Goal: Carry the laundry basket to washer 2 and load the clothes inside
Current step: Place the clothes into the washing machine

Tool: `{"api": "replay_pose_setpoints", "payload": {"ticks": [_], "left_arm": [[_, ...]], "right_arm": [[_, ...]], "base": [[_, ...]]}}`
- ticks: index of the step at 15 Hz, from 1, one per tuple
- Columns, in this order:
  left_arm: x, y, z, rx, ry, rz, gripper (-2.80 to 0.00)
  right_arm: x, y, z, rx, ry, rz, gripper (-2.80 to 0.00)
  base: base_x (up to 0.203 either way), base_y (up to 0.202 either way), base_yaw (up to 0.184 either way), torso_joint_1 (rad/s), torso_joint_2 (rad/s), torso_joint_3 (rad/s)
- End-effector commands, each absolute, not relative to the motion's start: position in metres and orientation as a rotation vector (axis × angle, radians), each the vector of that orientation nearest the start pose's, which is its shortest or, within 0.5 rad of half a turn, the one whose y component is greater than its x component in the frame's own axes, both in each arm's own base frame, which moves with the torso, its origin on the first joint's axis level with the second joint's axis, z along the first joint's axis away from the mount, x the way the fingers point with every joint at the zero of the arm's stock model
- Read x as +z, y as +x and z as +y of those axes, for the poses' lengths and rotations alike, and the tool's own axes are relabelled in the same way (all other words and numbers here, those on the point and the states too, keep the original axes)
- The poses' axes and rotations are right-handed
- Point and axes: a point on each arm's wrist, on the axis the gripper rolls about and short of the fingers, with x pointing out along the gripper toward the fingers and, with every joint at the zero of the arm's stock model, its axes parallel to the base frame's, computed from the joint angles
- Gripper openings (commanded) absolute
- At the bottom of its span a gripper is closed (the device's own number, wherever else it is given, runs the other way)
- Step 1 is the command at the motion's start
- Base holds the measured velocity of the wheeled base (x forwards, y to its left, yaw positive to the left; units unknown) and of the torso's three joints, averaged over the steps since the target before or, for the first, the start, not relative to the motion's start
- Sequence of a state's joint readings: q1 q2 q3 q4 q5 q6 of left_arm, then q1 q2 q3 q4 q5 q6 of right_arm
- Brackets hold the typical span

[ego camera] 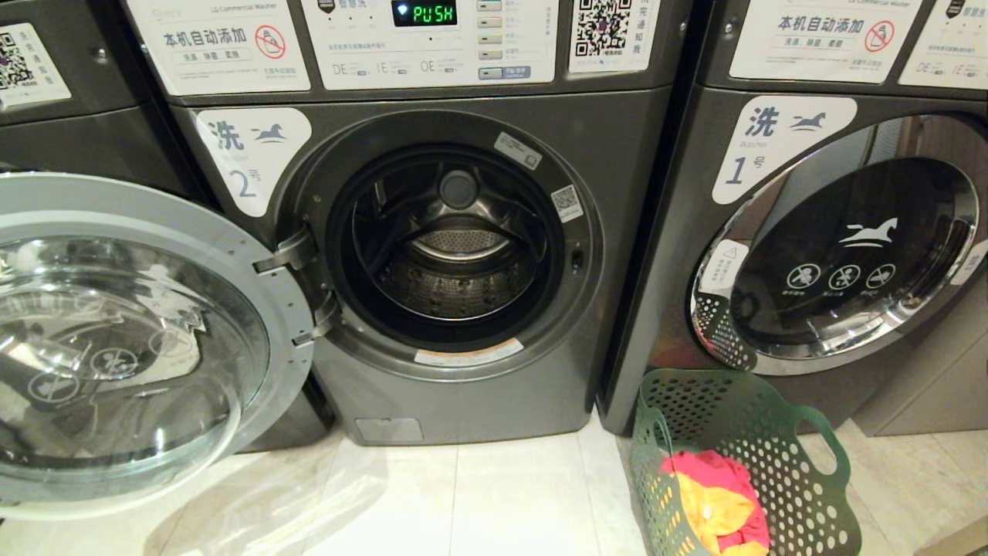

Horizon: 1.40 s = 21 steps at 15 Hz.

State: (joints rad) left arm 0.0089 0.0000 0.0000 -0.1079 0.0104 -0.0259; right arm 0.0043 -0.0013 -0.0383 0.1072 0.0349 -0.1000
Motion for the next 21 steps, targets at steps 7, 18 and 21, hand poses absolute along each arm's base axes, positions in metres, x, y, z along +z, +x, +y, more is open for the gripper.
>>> {"api": "replay_pose_setpoints", "payload": {"ticks": [7, 18, 21], "left_arm": [[0.0755, -0.0201, 0.0001, 0.019, -0.026, -0.068, -2.8], [0.0755, -0.0201, 0.0001, 0.019, -0.028, -0.068, -2.8], [0.0755, -0.02, 0.0001, 0.019, -0.028, -0.068, -2.8]], "right_arm": [[0.0751, -0.0261, 0.0007, 0.043, -0.1, 0.067, -2.8], [0.075, -0.0261, 0.0007, 0.043, -0.099, 0.067, -2.8], [0.0751, -0.0261, 0.0007, 0.045, -0.098, 0.067, -2.8]], "base": [[0.172, 0.0, -0.001, 0.003, 0.0, 0.004], [0.094, 0.0, 0.0, 0.002, 0.0, 0.001], [0.0, 0.0, 0.0, 0.0, 0.0, 0.0]]}}
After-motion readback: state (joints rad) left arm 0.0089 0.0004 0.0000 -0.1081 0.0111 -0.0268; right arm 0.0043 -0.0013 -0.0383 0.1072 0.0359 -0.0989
